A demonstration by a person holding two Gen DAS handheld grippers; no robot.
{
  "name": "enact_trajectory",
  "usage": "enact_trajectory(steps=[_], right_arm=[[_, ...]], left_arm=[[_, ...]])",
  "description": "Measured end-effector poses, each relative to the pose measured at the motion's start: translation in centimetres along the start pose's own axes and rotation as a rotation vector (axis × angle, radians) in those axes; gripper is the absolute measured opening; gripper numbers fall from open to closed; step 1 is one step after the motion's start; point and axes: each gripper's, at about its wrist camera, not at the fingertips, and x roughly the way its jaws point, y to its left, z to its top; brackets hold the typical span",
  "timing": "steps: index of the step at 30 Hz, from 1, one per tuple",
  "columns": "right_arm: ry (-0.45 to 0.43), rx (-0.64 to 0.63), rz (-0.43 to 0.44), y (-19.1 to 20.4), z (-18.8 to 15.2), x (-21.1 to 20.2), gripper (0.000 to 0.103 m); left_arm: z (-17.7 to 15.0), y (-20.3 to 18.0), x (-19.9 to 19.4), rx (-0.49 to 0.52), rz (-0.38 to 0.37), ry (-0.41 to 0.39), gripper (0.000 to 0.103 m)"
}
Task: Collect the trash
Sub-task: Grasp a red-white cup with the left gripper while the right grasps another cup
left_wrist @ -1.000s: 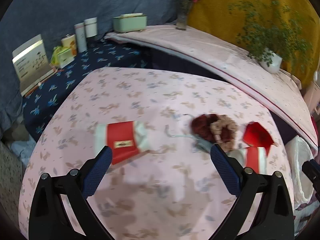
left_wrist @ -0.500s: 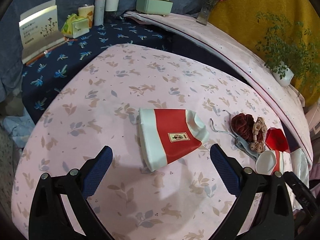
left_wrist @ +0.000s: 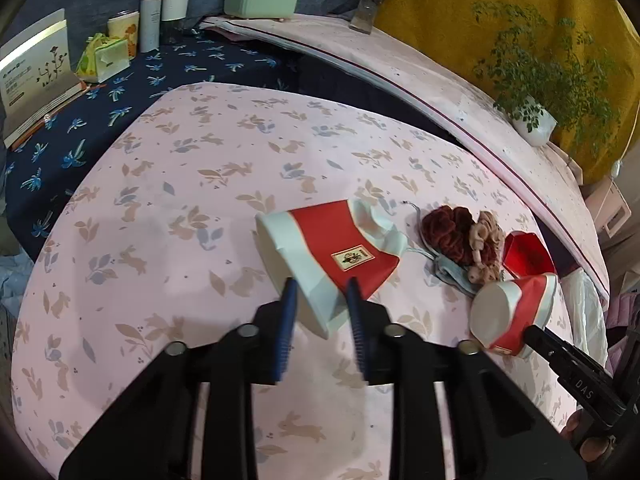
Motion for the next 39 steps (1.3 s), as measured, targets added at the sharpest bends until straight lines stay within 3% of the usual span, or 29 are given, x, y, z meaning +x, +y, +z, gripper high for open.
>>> enact_trajectory(steps=[2, 11, 25, 39], right_arm=[[-0.006, 0.004, 0.018, 0.2, -0.1, -0.4, 0.015], [-0.073, -0.018, 0.041, 1.5, -0.1, -3.6, 0.003], [-0.198, -0.01, 0.028, -0.3, 1.0, -9.6, 0.003], [-0.301, 0.034, -0.01, -4.4, 1.6, -15.6, 0.003]], left_arm=[[-0.2, -0.6, 0.1, 0.011, -0.009, 0.005, 0.006], [-0.4, -3.9, -1.4, 0.06, -0.043, -0.023, 0.003], [-0.4, -10.3, -4.8, 0.136, -0.102, -0.077, 0.003], [-1.2, -17.3, -7.7, 0.224, -0.156, -0.114, 0.003]])
